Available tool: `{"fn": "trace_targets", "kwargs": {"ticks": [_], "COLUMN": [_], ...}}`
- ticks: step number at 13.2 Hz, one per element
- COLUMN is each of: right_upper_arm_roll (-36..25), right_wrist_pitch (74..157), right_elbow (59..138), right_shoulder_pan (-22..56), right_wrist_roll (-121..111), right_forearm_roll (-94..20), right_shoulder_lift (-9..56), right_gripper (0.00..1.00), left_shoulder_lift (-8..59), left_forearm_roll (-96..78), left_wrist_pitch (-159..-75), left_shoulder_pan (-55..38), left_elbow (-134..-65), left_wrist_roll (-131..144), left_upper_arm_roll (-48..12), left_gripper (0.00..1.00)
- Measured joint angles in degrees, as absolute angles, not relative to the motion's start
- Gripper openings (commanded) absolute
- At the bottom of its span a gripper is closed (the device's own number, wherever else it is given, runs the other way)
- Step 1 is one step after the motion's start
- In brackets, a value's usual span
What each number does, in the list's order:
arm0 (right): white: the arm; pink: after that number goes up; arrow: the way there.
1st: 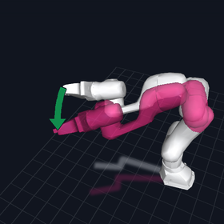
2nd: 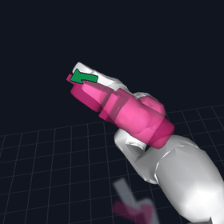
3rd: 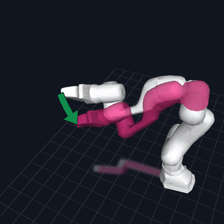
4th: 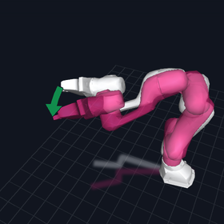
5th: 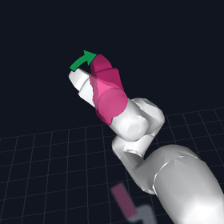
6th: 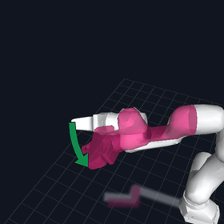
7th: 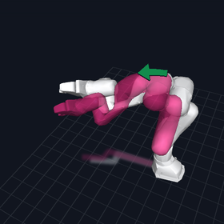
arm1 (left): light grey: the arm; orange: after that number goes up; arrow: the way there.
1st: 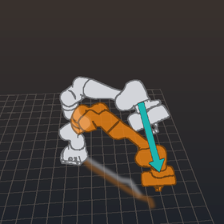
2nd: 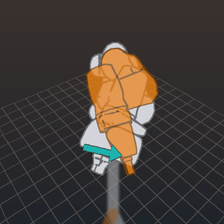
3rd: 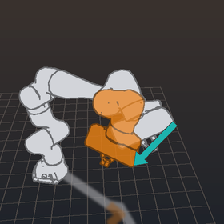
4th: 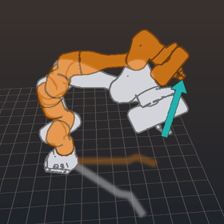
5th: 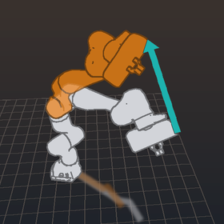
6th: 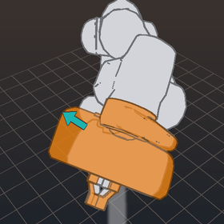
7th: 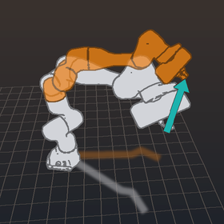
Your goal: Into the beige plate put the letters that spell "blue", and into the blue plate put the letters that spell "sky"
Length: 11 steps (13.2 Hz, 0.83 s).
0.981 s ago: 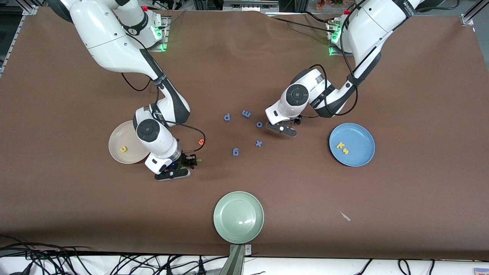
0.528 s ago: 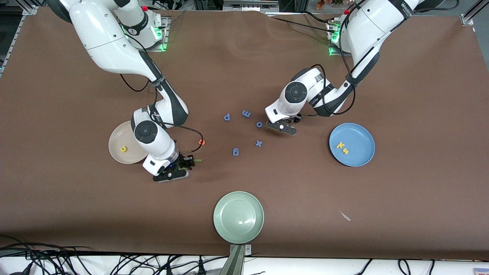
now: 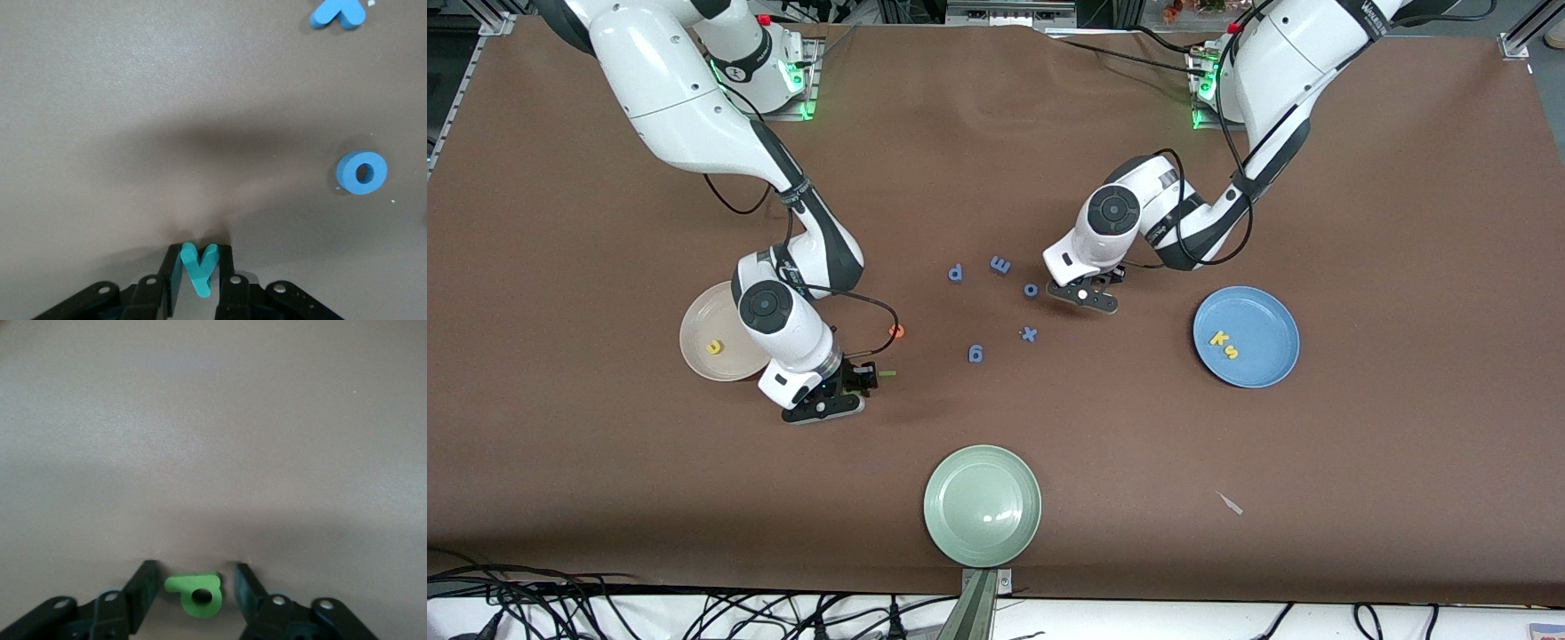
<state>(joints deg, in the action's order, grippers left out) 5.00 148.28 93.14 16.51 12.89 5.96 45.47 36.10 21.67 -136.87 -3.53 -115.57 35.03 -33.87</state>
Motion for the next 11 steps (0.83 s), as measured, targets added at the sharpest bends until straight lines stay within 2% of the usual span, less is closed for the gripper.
{"fn": "trace_targets", "kwargs": {"ticks": [1, 2, 7, 10, 11], "right_upper_arm_roll": [5.06, 5.06, 4.57, 3.55, 2.72], "right_wrist_pitch": [148.31, 148.32, 146.89, 139.88, 139.15], "right_elbow": [93.14, 93.15, 93.29, 95.08, 97.38], "right_shoulder_pan": [16.57, 16.58, 16.37, 14.08, 13.13], "right_wrist_roll": [12.89, 12.83, 10.34, 3.40, -0.05], "right_forearm_roll": [5.96, 5.96, 5.96, 5.93, 5.91], "right_shoulder_lift": [45.47, 45.46, 44.57, 39.74, 37.36], "right_gripper": [0.30, 0.28, 0.27, 0.28, 0.28], "left_shoulder_lift": [35.97, 35.62, 31.73, 31.10, 31.10], "left_forearm_roll": [21.96, 22.53, 22.69, 22.69, 22.69], "left_wrist_pitch": [-136.73, -136.02, -127.90, -127.48, -127.48], "left_shoulder_pan": [-3.23, -2.68, 5.86, 13.18, 15.31], "left_elbow": [-115.53, -115.32, -111.42, -111.33, -111.27], "left_wrist_roll": [34.97, 34.60, 16.54, 2.81, -1.01], "left_upper_arm_roll": [-33.81, -33.72, -33.65, -33.48, -33.37], "left_gripper": [0.15, 0.15, 0.16, 0.16, 0.19]}}
